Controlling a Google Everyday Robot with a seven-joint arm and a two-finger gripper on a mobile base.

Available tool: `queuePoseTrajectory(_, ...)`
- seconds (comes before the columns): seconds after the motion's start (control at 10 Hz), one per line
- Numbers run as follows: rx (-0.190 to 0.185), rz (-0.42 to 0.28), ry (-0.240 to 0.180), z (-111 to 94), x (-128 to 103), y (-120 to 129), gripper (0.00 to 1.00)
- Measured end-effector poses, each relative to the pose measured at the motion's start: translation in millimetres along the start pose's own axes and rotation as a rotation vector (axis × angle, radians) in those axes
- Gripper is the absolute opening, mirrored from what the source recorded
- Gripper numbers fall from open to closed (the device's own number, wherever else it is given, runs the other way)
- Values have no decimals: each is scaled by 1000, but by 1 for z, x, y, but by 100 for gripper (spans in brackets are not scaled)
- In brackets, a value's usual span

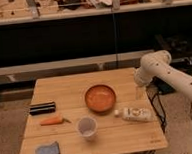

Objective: Push the ceramic bowl across the table

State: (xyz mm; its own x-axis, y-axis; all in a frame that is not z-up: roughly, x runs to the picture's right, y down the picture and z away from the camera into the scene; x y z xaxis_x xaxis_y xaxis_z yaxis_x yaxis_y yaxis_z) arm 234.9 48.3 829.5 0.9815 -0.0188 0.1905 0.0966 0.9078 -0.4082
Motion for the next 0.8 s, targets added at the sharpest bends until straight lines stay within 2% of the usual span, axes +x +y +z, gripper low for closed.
queuePoseTrajectory(0.8,7,-23,12,10,-9,-3,80)
